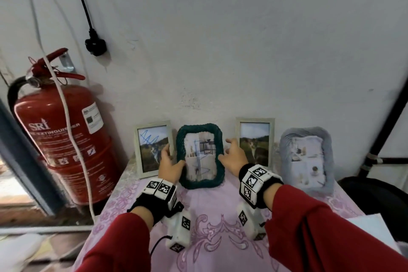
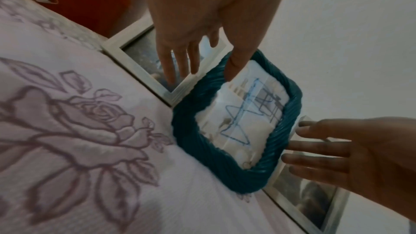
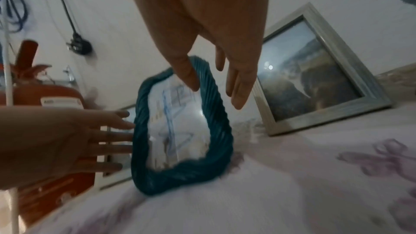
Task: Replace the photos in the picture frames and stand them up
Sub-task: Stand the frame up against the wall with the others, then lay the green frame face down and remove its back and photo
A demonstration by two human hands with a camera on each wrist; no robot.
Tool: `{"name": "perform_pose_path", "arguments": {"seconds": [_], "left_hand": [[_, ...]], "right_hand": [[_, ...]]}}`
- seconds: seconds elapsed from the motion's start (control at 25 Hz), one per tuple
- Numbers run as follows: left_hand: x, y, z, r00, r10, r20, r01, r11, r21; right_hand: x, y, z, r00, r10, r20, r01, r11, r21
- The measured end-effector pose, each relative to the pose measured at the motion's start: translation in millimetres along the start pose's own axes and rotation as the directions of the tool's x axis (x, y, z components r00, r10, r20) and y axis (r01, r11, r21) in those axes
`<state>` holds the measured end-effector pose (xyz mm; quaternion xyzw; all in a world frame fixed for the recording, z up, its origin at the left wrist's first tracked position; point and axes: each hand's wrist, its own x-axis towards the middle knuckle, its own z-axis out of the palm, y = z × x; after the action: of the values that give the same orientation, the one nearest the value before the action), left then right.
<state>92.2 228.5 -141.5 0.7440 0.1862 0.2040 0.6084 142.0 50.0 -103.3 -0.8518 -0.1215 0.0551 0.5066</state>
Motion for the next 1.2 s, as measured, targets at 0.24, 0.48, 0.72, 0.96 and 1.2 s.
{"name": "perform_pose_path", "arguments": {"seconds": [0.24,0.48,0.72,0.96,1.2], "left_hand": [[-15.5,-13.1,1.6,0.993,-0.025,0.115,0.027,1.000,-0.016],[-50.5,4.7,-7.2,0.994,0.077,0.077,-0.060,0.975,-0.212],[-114.9,37.1,-16.1,0.986,0.120,0.113,-0.064,0.912,-0.406],[-184.2,48.0,-21.1,0.980,0.124,0.157,-0.032,0.872,-0.489],[-223.7,42.6,-16.5,0.987,0.125,0.106,-0.085,0.945,-0.316]], "right_hand": [[-16.5,21.5,12.8,0.997,-0.068,0.024,0.067,0.997,0.032],[-45.9,17.9,7.0,0.990,-0.093,-0.109,0.122,0.945,0.302],[-100.2,7.7,-13.6,0.986,-0.152,-0.070,0.164,0.793,0.586],[-163.9,9.9,-37.8,0.984,-0.179,-0.022,0.148,0.731,0.666],[-209.1,18.4,-44.2,0.987,-0.152,-0.054,0.147,0.707,0.692]]}}
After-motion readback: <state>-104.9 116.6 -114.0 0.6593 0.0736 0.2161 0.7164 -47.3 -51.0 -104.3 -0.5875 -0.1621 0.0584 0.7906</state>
